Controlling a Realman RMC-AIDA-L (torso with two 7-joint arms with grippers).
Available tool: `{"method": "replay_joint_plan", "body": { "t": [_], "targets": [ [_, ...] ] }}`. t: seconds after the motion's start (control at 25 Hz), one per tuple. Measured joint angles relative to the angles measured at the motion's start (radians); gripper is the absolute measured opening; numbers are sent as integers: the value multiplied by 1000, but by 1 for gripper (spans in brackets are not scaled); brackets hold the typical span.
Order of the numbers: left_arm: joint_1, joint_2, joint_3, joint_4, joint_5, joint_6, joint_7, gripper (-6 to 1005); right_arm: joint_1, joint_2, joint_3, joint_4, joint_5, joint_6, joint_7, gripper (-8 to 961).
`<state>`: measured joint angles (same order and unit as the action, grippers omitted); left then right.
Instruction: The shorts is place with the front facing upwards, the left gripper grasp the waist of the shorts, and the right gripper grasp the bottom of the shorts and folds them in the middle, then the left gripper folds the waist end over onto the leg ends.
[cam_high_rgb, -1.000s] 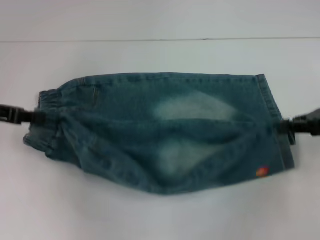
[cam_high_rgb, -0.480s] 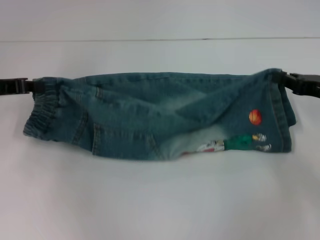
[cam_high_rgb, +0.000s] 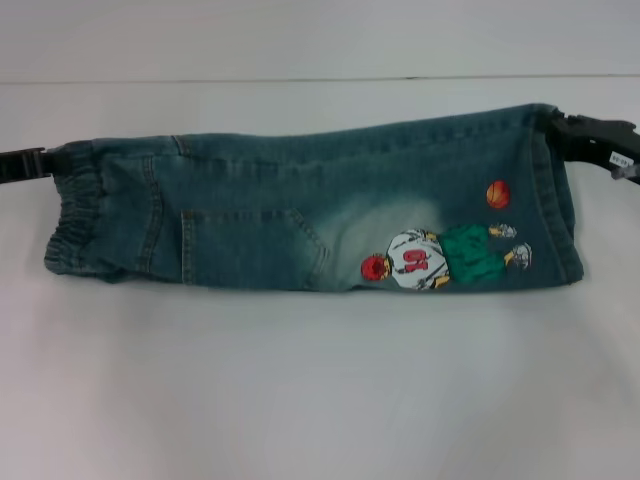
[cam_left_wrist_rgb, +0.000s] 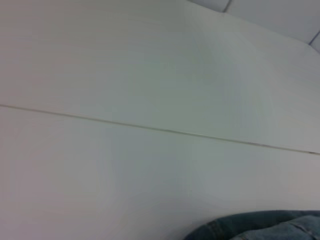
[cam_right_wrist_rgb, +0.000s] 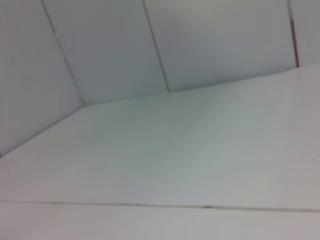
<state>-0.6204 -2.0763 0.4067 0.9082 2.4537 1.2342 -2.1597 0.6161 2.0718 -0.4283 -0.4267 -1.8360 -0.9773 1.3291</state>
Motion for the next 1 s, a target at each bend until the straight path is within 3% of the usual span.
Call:
{"method": "replay_joint_plan", "body": {
  "t": [0.4,0.72,0.92,1.0],
  "targets": [
    [2,-17,4,-5,-3,-65,15,28,48,8,-36,16,23,101,-58,50],
    [3,-17,17,-47,-2,-95,50,28,90,13,-111,48,22,210,-55,55],
    [2,-31,18,-52,-2,-131,76,30,104,14,-144,72,25,260,-46,145],
    [3,-32,18,-57,-2,-138,76,98,106,13,-145,77,25,264,-39,181]
  ]
}}
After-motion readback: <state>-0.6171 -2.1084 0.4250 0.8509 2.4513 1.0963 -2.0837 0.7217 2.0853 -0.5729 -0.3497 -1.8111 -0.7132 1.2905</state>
